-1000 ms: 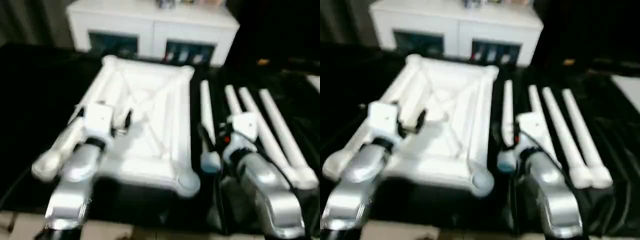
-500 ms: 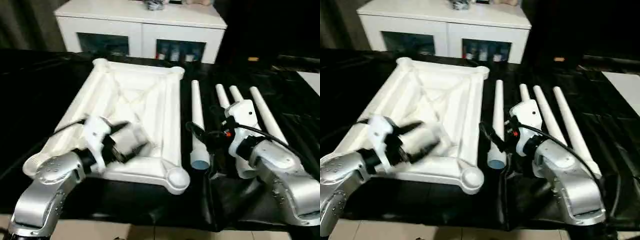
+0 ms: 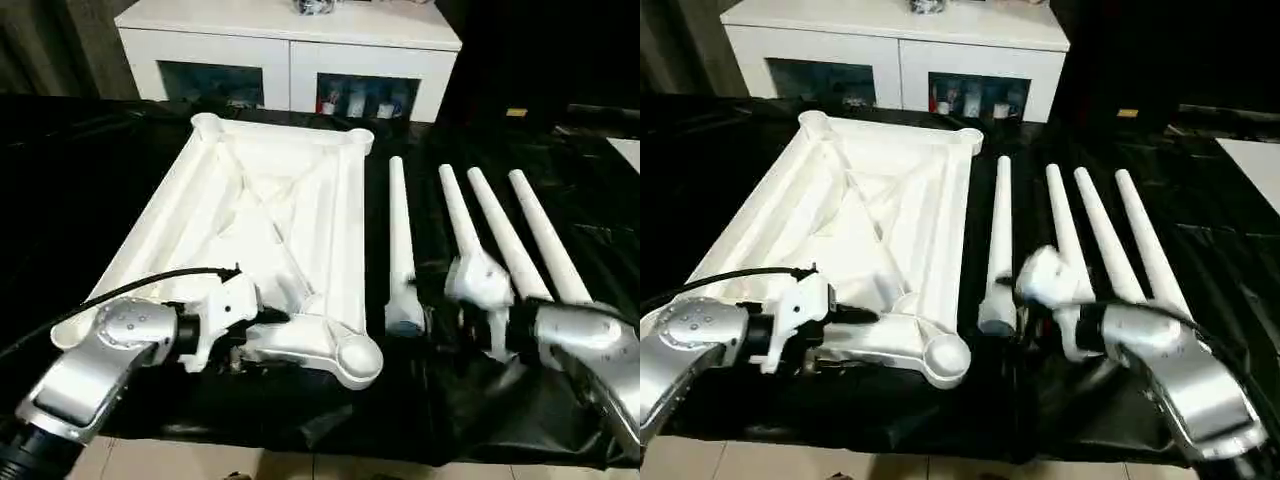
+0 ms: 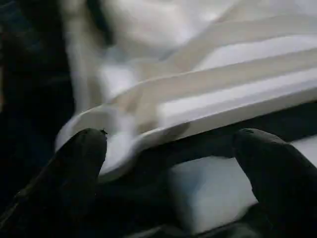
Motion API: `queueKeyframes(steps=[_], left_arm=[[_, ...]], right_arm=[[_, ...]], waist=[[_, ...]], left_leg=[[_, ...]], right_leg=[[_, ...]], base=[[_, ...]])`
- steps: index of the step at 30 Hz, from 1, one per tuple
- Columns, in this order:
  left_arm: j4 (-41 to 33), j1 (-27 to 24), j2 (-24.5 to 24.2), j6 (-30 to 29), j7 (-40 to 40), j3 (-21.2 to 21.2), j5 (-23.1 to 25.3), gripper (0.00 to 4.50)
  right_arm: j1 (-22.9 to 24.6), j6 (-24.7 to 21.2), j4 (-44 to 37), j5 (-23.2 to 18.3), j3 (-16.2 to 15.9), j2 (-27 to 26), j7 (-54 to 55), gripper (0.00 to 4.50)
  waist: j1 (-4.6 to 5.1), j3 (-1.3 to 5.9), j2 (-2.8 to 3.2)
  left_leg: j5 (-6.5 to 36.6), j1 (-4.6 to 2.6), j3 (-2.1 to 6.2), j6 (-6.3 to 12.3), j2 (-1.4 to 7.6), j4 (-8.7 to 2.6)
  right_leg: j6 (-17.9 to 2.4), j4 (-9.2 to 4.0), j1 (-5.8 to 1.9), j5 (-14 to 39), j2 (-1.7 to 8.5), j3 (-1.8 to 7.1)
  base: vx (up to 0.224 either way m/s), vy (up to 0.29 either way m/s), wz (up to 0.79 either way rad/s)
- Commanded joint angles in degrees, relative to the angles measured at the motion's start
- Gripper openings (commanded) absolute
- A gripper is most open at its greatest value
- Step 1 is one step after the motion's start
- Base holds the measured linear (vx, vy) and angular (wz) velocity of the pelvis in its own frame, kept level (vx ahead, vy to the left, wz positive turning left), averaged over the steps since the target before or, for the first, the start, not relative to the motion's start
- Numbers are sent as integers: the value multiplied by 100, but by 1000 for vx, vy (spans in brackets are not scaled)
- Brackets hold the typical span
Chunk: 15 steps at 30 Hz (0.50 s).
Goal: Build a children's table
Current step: Move table base
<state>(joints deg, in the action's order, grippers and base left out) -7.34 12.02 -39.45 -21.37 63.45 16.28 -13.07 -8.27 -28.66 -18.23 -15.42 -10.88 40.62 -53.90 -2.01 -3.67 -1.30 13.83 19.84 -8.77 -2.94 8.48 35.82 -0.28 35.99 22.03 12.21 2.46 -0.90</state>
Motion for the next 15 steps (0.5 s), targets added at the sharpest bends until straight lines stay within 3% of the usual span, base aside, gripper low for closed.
queueKeyframes(steps=[1, 5, 15], left_arm=[[33, 95, -31, 32, 124, 79, 39, 345], [137, 91, -83, 85, 285, 86, 48, 323], [594, 422, -29, 148, 468, 173, 135, 232]], right_arm=[[41, -26, -206, -23, -77, 179, -201, 450], [92, -10, -297, 7, -113, 290, -274, 450], [94, -92, -440, 68, -234, 395, -341, 450]], waist=[[-15, 303, 45], [-11, 301, 47], [-24, 328, 49]], left_leg=[[615, -14, 127, 289, 449, -498], [767, -21, 120, 237, 448, -502], [462, -9, 116, 306, 437, -476]], right_leg=[[-1534, -394, -257, 555, 538, 279], [-1536, -414, -243, 780, 548, 288], [-1600, -371, -262, 354, 542, 278]], base=[[0, 0, 0], [0, 0, 0], [0, 0, 0]])
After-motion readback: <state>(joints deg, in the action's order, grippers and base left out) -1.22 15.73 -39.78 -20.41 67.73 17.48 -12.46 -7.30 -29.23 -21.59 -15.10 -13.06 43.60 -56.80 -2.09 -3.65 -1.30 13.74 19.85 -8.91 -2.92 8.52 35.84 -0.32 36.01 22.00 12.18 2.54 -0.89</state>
